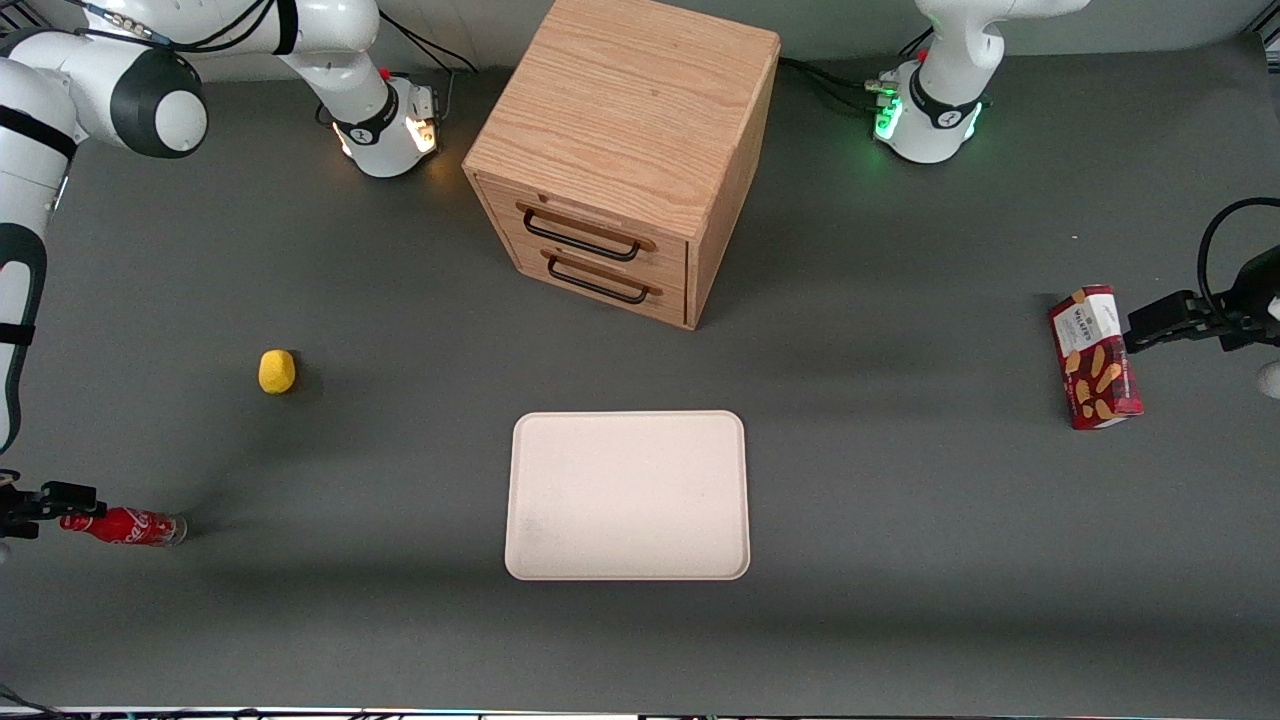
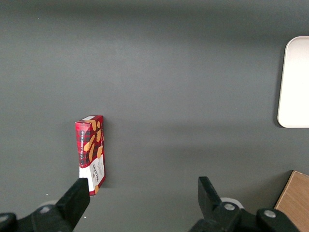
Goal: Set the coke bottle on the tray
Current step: 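Close the right gripper on the bottle's cap end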
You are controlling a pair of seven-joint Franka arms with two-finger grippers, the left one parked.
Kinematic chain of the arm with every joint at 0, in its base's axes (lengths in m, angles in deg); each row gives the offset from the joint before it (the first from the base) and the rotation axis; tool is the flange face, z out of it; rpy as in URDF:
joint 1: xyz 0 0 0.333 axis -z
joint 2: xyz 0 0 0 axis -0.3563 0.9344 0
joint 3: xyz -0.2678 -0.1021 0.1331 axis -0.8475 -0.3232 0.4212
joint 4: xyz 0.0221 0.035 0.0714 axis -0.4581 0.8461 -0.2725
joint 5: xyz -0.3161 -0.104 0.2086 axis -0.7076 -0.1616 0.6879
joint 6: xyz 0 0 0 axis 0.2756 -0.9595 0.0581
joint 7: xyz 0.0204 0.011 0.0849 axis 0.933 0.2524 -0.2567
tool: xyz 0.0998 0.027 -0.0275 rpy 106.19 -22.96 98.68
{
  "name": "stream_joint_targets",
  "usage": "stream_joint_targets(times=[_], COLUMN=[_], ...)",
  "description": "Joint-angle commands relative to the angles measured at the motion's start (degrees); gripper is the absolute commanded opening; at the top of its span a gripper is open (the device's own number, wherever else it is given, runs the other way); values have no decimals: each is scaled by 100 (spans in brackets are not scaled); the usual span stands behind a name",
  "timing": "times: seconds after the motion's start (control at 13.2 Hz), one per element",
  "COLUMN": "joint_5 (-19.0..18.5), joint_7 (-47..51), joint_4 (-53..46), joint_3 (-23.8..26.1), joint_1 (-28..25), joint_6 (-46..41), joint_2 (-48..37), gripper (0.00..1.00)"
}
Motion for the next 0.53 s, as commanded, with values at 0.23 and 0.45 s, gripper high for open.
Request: stream_joint_targets(times=[0.23, 0.45], joint_5=[-65, -197], joint_7=[38, 29], joint_4=[-58, -58], joint_3=[-39, -39], joint_1=[-45, -45], joint_6=[74, 65], joint_2=[33, 7], gripper=[68, 28])
